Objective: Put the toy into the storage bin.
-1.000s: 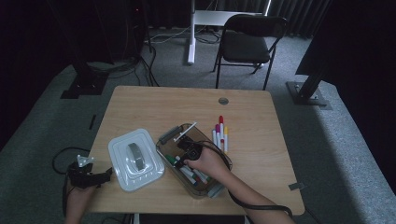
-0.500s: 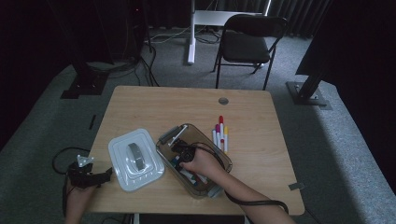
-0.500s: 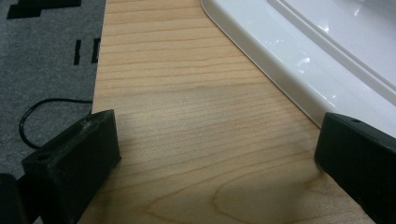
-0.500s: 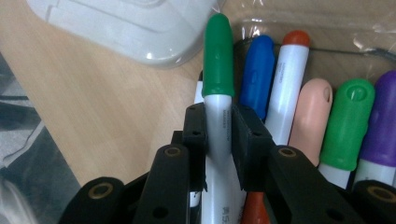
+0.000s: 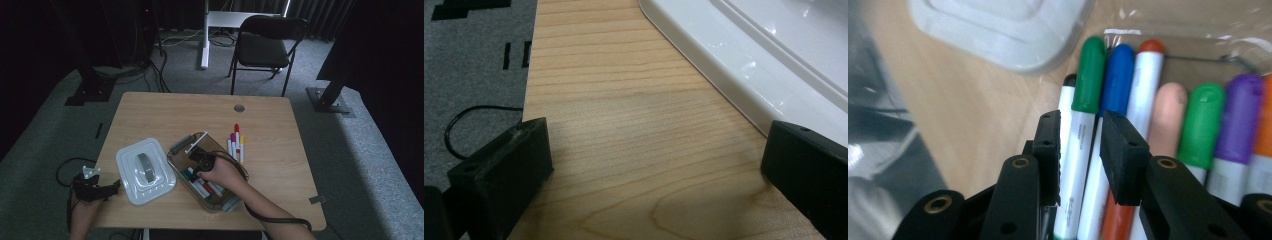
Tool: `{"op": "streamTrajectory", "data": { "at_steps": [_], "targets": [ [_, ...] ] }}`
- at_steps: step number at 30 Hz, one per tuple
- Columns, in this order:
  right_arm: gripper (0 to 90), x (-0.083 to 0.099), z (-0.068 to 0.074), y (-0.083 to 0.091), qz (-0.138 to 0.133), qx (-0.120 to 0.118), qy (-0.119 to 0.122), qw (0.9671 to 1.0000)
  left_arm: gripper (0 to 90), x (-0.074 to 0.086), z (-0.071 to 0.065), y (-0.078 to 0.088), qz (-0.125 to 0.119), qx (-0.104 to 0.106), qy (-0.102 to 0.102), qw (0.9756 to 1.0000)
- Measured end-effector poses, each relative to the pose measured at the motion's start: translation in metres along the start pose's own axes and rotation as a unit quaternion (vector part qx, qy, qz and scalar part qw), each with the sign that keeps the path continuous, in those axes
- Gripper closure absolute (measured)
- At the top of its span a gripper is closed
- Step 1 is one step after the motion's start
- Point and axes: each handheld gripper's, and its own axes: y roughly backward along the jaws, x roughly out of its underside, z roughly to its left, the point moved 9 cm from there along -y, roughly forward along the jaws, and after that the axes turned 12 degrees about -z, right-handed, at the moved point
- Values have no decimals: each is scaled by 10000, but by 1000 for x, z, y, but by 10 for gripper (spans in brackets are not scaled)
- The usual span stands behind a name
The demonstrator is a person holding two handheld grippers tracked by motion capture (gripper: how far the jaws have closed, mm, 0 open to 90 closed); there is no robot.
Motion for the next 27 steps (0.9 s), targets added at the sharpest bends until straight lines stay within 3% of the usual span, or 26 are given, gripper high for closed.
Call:
{"op": "streamTrajectory", "data": {
  "at_steps": [3, 4, 7, 8, 9, 11, 12, 15, 18, 20, 22, 27],
  "targets": [
    [662, -5, -1, 21, -348, -75, -6, 9994, 5, 0, 0, 0, -5, -2, 6, 10000],
    [654, -9, -3, 37, -625, -108, -25, 9980, 5, 0, 0, 0, -5, -1, 0, 10000],
    [637, -12, -4, 49, -810, -116, -29, 9966, 5, 0, 0, 0, -5, -2, -3, 10000],
    [622, -14, -7, 62, -1015, -86, -15, 9948, 5, 0, 0, 0, -5, -3, -2, 10000],
    [622, -14, -7, 62, -1015, -86, -15, 9948, 5, 0, 0, 0, -5, -2, -3, 10000],
    [618, -17, -14, 79, -1252, -28, -67, 9921, 5, 0, 0, 0, -5, -2, -3, 10000],
    [618, -17, -14, 79, -1252, -28, -67, 9921, 5, 0, 0, 0, -4, -2, -2, 10000],
    [603, -18, -27, 97, -1571, 96, -114, 9875, 5, 0, 0, 0, -4, -1, -1, 10000],
    [591, -18, -38, 107, -1783, 206, -106, 9837, 5, 0, 0, 0, -4, -2, -2, 10000],
    [588, -18, -41, 109, -1818, 211, -145, 9830, 5, 0, 0, 0, -6, -2, 0, 10000],
    [577, -14, -54, 113, -1872, 390, -145, 9815, 4, 0, 0, 0, 0, -2, -7, 10000],
    [574, -10, -72, 118, -1981, 494, -320, 9784, 5, 0, 0, 0, 2, 0, -3, 10000]
  ]
}}
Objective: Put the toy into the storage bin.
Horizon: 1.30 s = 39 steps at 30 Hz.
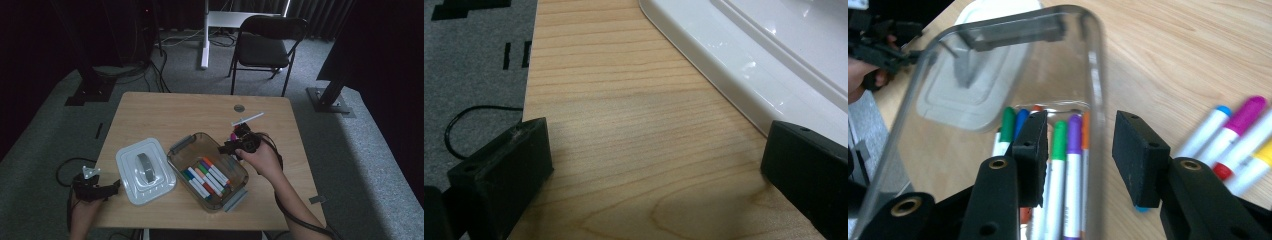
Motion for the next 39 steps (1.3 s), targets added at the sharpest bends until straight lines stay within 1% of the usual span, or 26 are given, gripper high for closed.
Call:
{"op": "streamTrajectory", "data": {
  "at_steps": [1, 6, 8, 10, 12, 13, 16, 17, 18, 20, 22, 23, 26, 30, 33, 36, 37, 39],
  "targets": [
    [575, 0, -10, 2, -58, 109, -94, 9999, 5, 0, 0, 0, -1, 0, 3, 10000],
    [573, 5, -37, 2, -132, 354, -342, 9987, 5, 0, 0, 0, -1, -1, 2, 10000],
    [574, 9, -47, 0, -117, 435, -450, 9980, 5, 0, 0, 0, -2, 0, 2, 10000],
    [576, 13, -59, -1, -123, 567, -540, 9969, 5, 0, 0, 0, -1, 0, 2, 10000],
    [576, 18, -70, -3, -65, 697, -639, 9955, 5, 0, 0, 0, -2, 0, 3, 10000],
    [577, 19, -76, -4, -73, 766, -714, 9945, 5, 0, 0, 0, -2, 1, 1, 10000],
    [592, 24, -95, -8, -36, 996, -831, 9915, 5, 0, 0, 0, -2, 0, 1, 10000],
    [592, 24, -95, -8, -36, 996, -831, 9915, 5, 0, 0, 0, -2, 0, 1, 10000],
    [604, 28, -107, -12, -2, 1144, -907, 9893, 5, 0, 0, 0, -2, 0, 4, 10000],
    [621, 32, -120, -16, 59, 1309, -977, 9866, 5, 0, 0, 0, -2, 0, 2, 10000],
    [644, 38, -131, -21, 146, 1444, -1176, 9824, 5, 0, 0, 0, -2, 0, 2, 10000],
    [648, 41, -134, -24, 212, 1477, -1242, 9810, 5, 0, 0, 0, -1, 1, 4, 10000],
    [658, 47, -140, -34, 329, 1487, -1379, 9787, 5, 0, 0, 0, -2, 0, 4, 10000],
    [661, 53, -146, -46, 511, 1575, -1407, 9761, 4, 0, 0, 0, -2, 0, 3, 10000],
    [661, 55, -147, -52, 567, 1584, -1467, 9748, 5, 0, 0, 0, -3, 0, 4, 10000],
    [662, 57, -148, -56, 646, 1624, -1472, 9735, 4, 0, 0, 0, -1, 0, 4, 10000],
    [664, 58, -149, -56, 705, 1684, -1455, 9724, 5, 0, 0, 0, -2, 1, 1, 10000],
    [663, 59, -149, -56, 705, 1675, -1488, 9720, 5, 0, 0, 0, -1, 1, 3, 10000]
  ]
}}
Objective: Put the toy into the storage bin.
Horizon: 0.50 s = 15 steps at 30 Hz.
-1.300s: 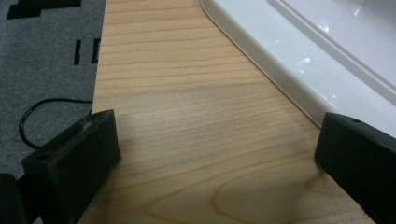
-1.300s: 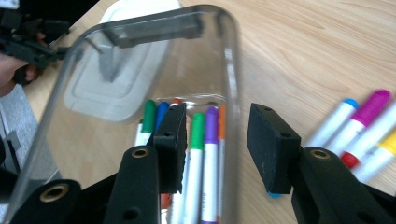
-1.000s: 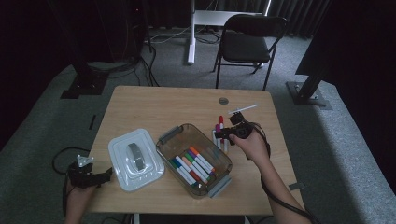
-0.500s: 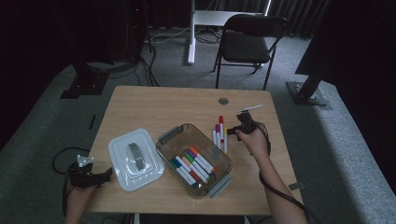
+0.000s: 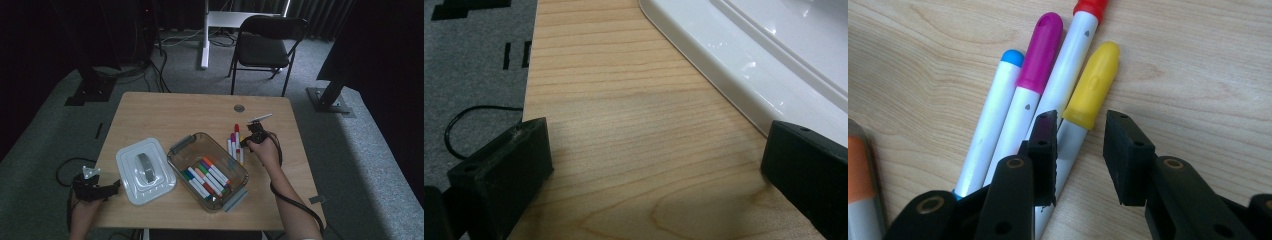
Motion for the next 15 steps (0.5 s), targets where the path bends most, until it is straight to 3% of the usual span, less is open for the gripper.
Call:
{"op": "streamTrajectory", "data": {
  "at_steps": [11, 15],
  "targets": [
    [667, 13, -17, 6, 102, 210, -176, 9996, 4, 0, 0, 0, 0, 0, 0, 10000],
    [713, 20, -23, 11, 143, 269, -192, 9994, 5, 0, 0, 0, -1, -1, -1, 10000]
  ]
}}
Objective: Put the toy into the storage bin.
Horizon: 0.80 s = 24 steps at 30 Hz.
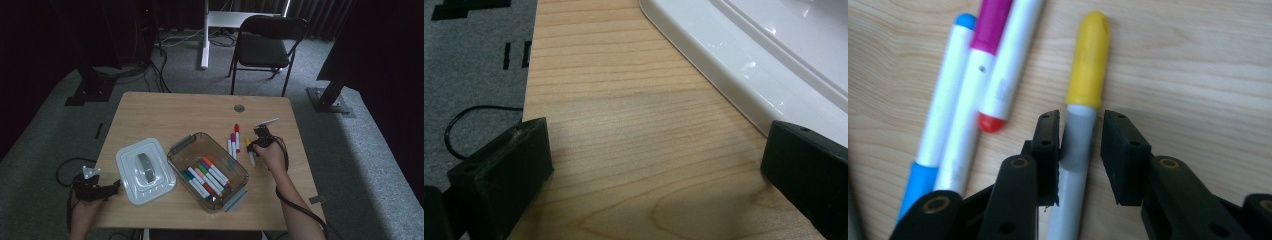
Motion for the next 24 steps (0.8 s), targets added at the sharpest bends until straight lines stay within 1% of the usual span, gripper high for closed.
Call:
{"op": "streamTrajectory", "data": {
  "at_steps": [1, 3, 5, 6, 7, 9, 12, 13, 15, 18, 19, 20, 21, 22, 23, 24],
  "targets": [
    [728, 2, -2, 1, 10, 27, -24, 10000, 5, 0, 0, 0, 0, 1, 1, 10000],
    [757, 4, -4, 3, -27, 11, -90, 10000, 5, 0, 0, 0, 1, 1, -1, 10000],
    [761, 5, -5, 5, -27, -9, -56, 10000, 4, 0, 0, 0, 1, 1, 1, 10000],
    [763, 8, -7, 7, 29, -12, -103, 9999, 5, 0, 0, 0, -1, 1, -1, 10000],
    [763, 8, -7, 9, 19, -65, -120, 9999, 5, 0, 0, 0, 0, 1, -2, 10000],
    [763, 6, -8, 15, -26, -60, -120, 9999, 5, 0, 0, 0, 1, 1, -1, 10000],
    [764, 0, -6, 30, -157, -151, -107, 9997, 5, 0, 0, 0, 2, 1, -1, 10000],
    [764, -4, -5, 36, -240, -181, -72, 9995, 5, 0, 0, 0, 2, 0, -1, 10000],
    [764, -9, 2, 49, -318, -263, 5, 9992, 5, 0, 0, 0, 1, 1, 0, 10000],
    [764, -17, 14, 69, -462, -423, 129, 9980, 5, 0, 0, 0, 2, 1, 0, 10000],
    [764, -17, 14, 69, -462, -423, 129, 9980, 5, 0, 0, 0, 2, 1, 0, 10000],
    [764, -23, 24, 81, -562, -533, 217, 9968, 5, 0, 0, 0, 1, 0, 0, 10000],
    [764, -26, 29, 87, -645, -604, 227, 9958, 5, 0, 0, 0, 1, 0, 0, 10000],
    [764, -28, 35, 92, -700, -698, 248, 9948, 5, 0, 0, 0, 0, 0, 0, 10000],
    [764, -28, 35, 92, -700, -698, 248, 9948, 5, 0, 0, 0, 0, 0, 0, 10000],
    [764, -31, 41, 97, -734, -769, 262, 9940, 5, 0, 0, 0, 0, 0, 0, 10000]
  ]
}}
